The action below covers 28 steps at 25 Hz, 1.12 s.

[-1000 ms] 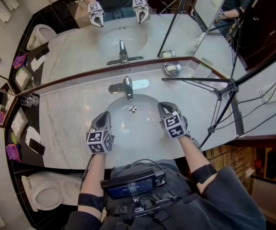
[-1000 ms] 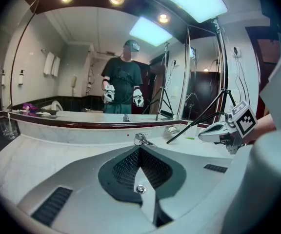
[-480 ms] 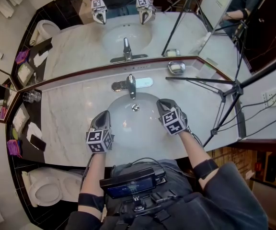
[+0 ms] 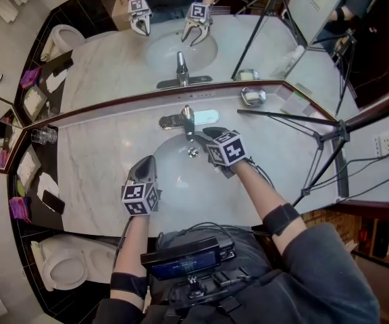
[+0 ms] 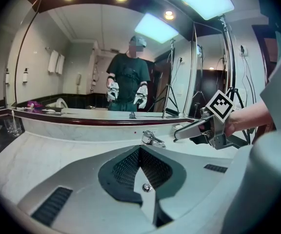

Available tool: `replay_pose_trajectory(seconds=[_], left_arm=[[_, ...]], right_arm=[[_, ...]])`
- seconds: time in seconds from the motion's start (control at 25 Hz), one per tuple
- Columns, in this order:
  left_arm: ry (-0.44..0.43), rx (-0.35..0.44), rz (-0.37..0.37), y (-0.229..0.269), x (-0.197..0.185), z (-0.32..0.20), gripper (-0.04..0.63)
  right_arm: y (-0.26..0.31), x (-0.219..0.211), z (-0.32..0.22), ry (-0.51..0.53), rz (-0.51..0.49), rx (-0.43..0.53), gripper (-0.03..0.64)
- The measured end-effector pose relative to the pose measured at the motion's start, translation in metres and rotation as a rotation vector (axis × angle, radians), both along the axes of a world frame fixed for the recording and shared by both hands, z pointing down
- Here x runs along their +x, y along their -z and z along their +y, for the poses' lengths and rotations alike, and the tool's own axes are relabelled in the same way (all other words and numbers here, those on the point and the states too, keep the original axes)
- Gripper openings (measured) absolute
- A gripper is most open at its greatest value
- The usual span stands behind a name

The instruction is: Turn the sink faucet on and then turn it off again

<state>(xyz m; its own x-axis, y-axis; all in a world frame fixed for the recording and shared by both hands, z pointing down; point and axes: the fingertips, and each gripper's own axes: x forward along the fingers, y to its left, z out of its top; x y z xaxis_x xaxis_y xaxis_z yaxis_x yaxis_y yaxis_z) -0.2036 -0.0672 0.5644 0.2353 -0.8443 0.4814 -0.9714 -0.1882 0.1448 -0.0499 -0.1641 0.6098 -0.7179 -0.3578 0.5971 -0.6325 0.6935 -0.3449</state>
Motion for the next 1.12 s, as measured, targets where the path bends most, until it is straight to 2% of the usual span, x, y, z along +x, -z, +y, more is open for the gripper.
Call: replay_pose_trajectory(seconds=[0.24,0.48,0.72,1.12], left_arm=[[0.034,-0.023,0.003,-0.010,-0.018,-0.002,0.000],[0.056,-0.047,0.006,-0.022,-0.034,-0.007,0.000],[0.054,-0.062,0.015,-0.030,-0.030,-0.010,0.000],[0.057,-0.083,0.029,-0.041,-0.030,-0.011,0.000]], right_arm=[[-0.024,-0.027,-0.016,-0.046,-0.096,-0.221,0.179],[-0.043,-0.040,-0.035,-0.092,-0.117,-0.322,0.179],[-0.051,-0.047,-0.039,-0.142,-0.230,-0.461,0.170],[-0.042,-0.053,-0.043,-0.129,-0.247,-0.461,0.186]])
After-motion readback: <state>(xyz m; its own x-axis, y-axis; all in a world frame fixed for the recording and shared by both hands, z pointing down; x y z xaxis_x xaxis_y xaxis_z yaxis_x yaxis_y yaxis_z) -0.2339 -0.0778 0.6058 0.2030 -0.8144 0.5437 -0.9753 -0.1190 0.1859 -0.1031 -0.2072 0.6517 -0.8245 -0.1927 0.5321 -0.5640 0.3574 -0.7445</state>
